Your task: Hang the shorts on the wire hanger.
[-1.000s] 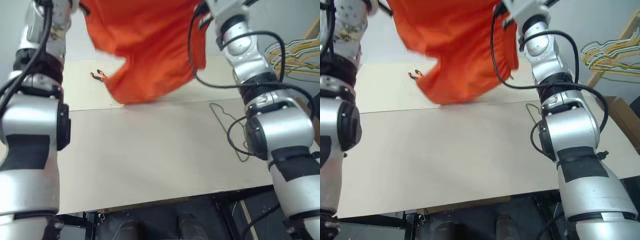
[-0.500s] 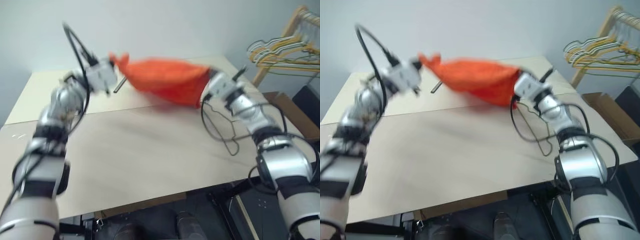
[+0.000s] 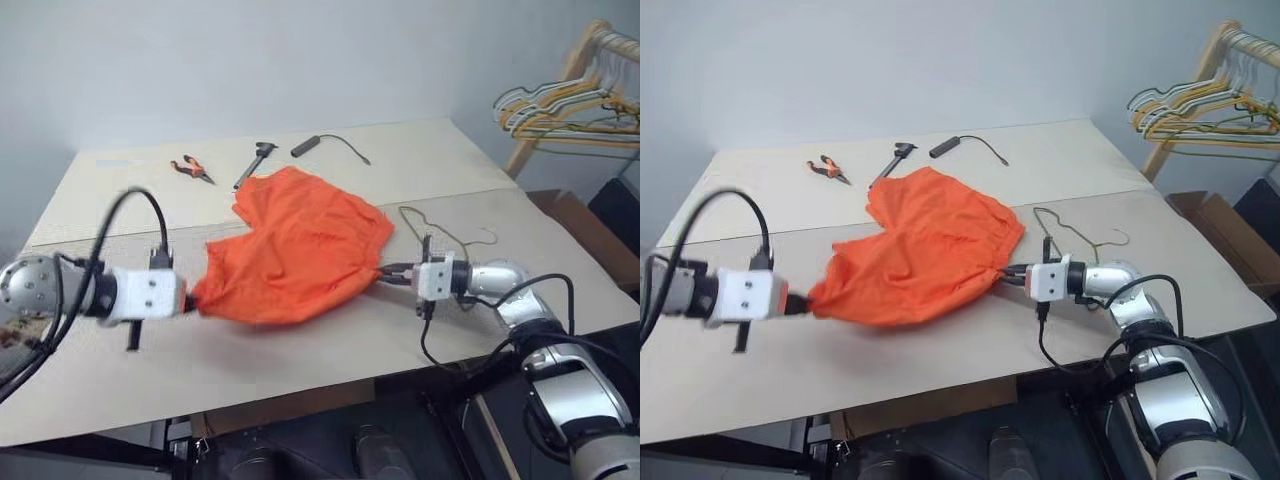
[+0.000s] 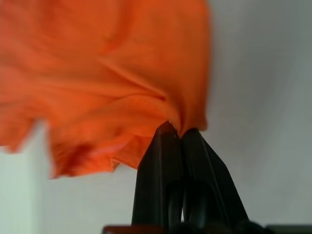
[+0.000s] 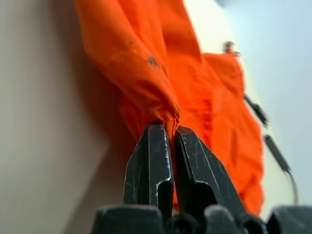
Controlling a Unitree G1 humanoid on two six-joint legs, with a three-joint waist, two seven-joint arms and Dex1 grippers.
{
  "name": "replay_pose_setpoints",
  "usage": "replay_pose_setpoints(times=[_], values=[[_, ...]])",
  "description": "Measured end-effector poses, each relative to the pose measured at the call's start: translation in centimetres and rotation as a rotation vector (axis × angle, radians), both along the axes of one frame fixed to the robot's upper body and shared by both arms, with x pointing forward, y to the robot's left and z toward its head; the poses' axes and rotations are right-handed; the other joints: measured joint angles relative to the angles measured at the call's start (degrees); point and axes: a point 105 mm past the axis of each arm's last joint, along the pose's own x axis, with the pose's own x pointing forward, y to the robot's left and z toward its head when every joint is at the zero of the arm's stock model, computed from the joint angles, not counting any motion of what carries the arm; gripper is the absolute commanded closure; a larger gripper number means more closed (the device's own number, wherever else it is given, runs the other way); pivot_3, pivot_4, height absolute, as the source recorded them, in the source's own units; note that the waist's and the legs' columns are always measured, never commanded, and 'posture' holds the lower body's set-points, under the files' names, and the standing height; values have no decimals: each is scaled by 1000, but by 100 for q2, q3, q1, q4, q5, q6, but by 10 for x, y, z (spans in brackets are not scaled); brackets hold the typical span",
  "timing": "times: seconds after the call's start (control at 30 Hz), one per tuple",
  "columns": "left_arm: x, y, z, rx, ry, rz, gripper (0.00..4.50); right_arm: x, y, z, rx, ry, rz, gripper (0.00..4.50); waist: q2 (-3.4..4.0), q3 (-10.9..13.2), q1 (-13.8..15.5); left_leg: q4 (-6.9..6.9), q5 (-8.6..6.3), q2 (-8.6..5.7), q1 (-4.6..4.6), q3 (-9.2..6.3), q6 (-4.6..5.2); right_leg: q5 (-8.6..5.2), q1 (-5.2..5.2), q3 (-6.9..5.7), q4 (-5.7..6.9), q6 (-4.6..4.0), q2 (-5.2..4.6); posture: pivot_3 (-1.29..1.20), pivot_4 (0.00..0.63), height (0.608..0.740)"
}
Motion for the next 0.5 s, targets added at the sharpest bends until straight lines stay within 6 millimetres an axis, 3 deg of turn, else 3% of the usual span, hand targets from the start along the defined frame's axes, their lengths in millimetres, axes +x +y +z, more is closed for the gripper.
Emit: replay_pose_setpoints(times=[0.33, 0.5], values=[[-60, -28, -5, -23, 167, -37, 4481, -21, -2, -14, -87, -46, 56, 4500, -4, 16, 189, 11, -7, -3, -44, 24, -5, -7, -52, 5, 5, -9, 9, -65, 119, 740], [-77, -35, -4, -38, 188, -47, 4481, -35, -6, -16, -110, -52, 81, 4500, -5, 22, 271, 11, -7, -2, -39, 25, -5, -15, -51, 6, 6, -22, 11, -67, 128, 740]])
